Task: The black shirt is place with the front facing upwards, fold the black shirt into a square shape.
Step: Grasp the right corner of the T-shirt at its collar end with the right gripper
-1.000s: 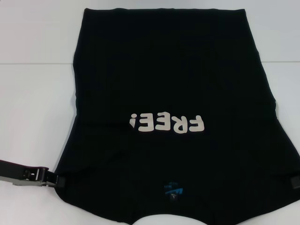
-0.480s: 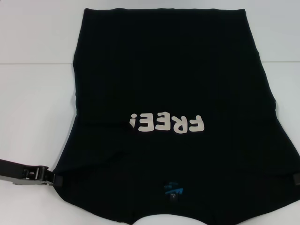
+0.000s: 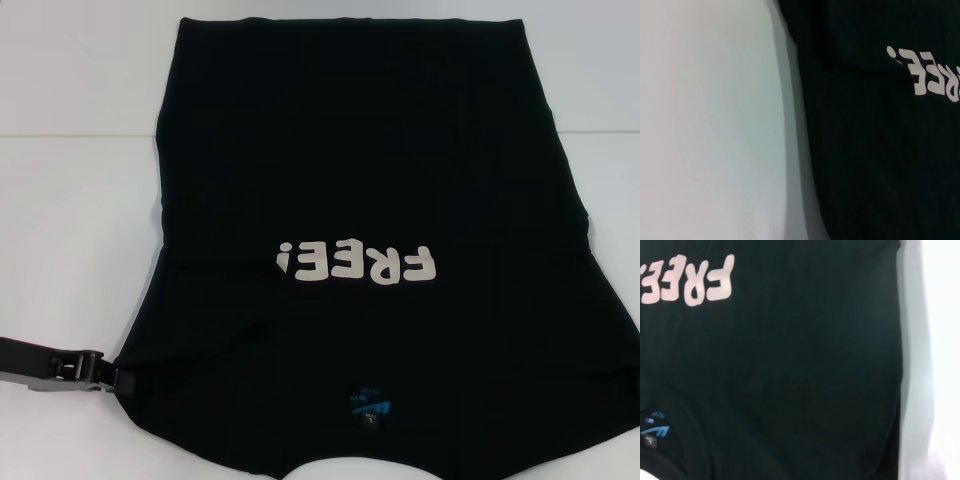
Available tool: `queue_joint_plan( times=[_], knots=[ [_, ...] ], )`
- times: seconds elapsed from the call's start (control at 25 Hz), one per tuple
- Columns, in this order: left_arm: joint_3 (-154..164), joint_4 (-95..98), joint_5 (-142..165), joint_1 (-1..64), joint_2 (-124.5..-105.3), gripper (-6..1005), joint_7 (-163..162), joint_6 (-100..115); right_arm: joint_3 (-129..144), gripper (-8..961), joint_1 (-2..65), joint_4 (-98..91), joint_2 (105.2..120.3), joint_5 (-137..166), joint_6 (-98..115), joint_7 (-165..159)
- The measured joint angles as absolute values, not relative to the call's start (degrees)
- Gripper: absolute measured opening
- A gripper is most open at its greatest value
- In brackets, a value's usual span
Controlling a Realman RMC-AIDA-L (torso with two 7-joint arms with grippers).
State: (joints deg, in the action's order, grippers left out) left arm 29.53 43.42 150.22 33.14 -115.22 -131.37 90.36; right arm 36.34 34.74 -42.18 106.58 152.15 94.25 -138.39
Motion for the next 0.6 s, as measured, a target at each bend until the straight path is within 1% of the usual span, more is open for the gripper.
queue_joint_plan(
  times=[0.12, 0.24, 0.6],
  knots=[
    [29.53, 43.42, 150.14, 33.21, -115.22, 21, -131.37, 90.45, 36.36, 736, 34.76, -42.41, 106.62, 152.15, 94.23, -138.46],
    [29.53, 43.42, 149.93, 33.23, -115.22, 21, -131.38, 90.50, 36.66, 736, 34.95, -42.43, 107.17, 152.15, 94.14, -138.33],
    [29.53, 43.42, 149.47, 33.41, -115.13, 20, -131.48, 90.84, 37.70, 736, 35.11, -42.04, 107.47, 152.11, 93.20, -138.47]
  ],
)
